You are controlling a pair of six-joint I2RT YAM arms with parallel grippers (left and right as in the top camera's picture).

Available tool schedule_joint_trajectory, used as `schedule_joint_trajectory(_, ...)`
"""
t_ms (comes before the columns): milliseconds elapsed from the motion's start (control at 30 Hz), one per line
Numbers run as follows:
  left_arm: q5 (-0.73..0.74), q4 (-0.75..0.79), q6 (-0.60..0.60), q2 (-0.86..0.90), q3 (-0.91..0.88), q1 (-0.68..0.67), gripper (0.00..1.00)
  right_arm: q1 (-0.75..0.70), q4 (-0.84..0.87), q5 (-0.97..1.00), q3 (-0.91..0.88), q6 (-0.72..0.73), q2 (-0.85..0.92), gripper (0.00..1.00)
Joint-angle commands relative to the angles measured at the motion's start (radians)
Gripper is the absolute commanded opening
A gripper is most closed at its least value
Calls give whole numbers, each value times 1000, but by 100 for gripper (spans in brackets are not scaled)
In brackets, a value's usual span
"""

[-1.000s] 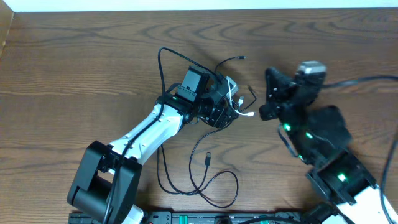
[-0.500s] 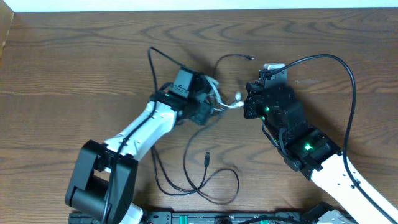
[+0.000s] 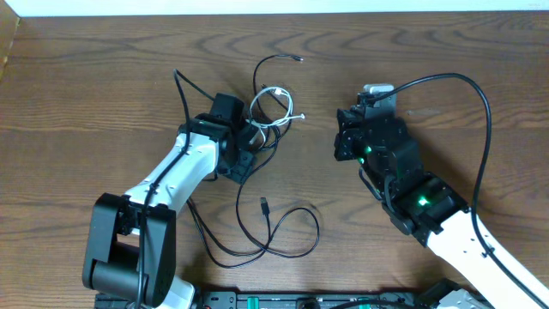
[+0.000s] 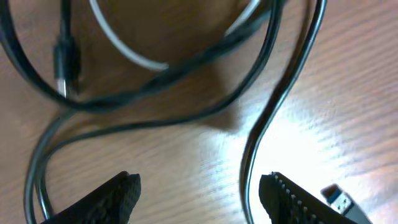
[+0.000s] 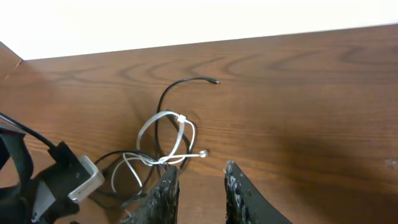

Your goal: Untangle cables

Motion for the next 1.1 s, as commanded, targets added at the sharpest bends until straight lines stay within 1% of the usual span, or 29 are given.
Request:
schedule_joint_trajectory(0, -65, 50, -27, -21, 2, 2, 67, 6, 12, -39, 6, 26, 74, 22)
schedule_joint_trajectory(67, -164, 95, -121, -21, 2, 3, 67, 6, 16, -84, 6, 25, 124, 22)
schedule_joint_trajectory(133, -224, 131, -216, -21, 2, 8, 67, 6, 21, -115, 6, 21, 177, 22)
schedule_joint_trajectory(233, -217, 160, -327, -21, 3, 27, 67, 6, 37, -139, 6, 18, 251, 24)
schedule_joint_trajectory(267, -202, 166, -373, -22, 3, 35, 67, 6, 48, -151, 6, 5, 277, 24)
schedule_joint_trajectory(333, -142, 172, -424, -24, 3, 50, 67, 6, 80, -161, 6, -2, 331, 25)
schedule_joint_trajectory(400, -44, 181, -433, -28, 3, 66, 67, 6, 134, -176, 6, -1, 383, 24)
schedule_joint_trajectory(500, 47, 193, -433, -32, 3, 76, 67, 8, 255, -183, 6, 22, 459, 22)
schedule_joint_trajectory(600, 54, 192, -432, -34, 3, 76, 67, 8, 409, -183, 6, 84, 533, 18)
schedule_joint_trajectory(733, 54, 155, -432, -35, 3, 76, 67, 8, 586, -182, 6, 205, 653, 18)
schedule_joint_trajectory(867, 54, 121, -426, -35, 3, 76, 67, 8, 691, -185, 6, 270, 751, 17)
schedule_joint_trajectory(1067, 54, 116, -425, -35, 3, 75, 67, 8, 786, -253, 6, 277, 826, 17)
